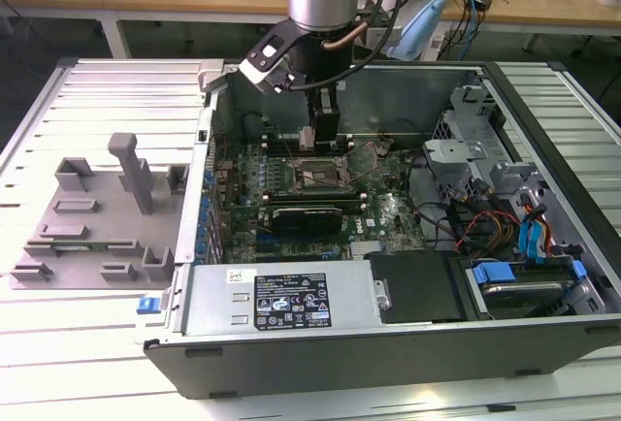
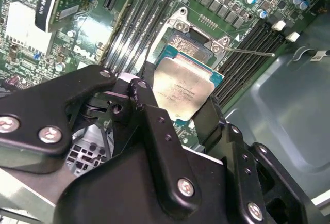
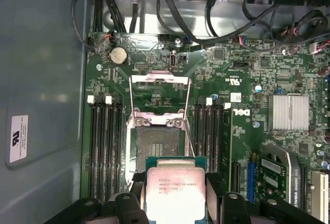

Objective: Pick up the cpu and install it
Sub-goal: 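Place the cpu into insertion slot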

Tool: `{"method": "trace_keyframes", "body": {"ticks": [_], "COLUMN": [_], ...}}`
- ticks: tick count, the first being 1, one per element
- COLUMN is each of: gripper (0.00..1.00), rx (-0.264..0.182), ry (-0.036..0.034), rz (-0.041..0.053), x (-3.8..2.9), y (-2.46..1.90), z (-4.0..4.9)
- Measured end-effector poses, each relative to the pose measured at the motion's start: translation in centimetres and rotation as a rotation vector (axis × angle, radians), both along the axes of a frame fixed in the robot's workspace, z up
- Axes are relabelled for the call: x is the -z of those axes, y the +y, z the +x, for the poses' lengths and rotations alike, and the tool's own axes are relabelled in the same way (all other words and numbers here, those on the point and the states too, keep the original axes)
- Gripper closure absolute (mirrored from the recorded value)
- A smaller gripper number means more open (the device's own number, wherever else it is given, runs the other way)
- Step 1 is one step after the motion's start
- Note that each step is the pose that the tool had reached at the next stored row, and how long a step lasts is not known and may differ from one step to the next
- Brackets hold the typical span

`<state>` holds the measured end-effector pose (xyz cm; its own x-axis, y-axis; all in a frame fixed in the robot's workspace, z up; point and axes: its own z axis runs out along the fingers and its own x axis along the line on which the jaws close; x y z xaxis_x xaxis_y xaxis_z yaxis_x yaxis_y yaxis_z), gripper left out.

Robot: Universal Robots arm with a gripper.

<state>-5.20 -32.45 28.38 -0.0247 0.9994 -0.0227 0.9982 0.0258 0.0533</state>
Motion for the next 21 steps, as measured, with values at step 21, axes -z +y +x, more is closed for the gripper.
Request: {"method": "trace_keyframes", "body": {"ticks": [21], "gripper": [0.45], "rx": [0.000], "ry": [0.0000], "rz": [0.0000], "x": [3.89], "y": [0.29], "z": [0.00]}}
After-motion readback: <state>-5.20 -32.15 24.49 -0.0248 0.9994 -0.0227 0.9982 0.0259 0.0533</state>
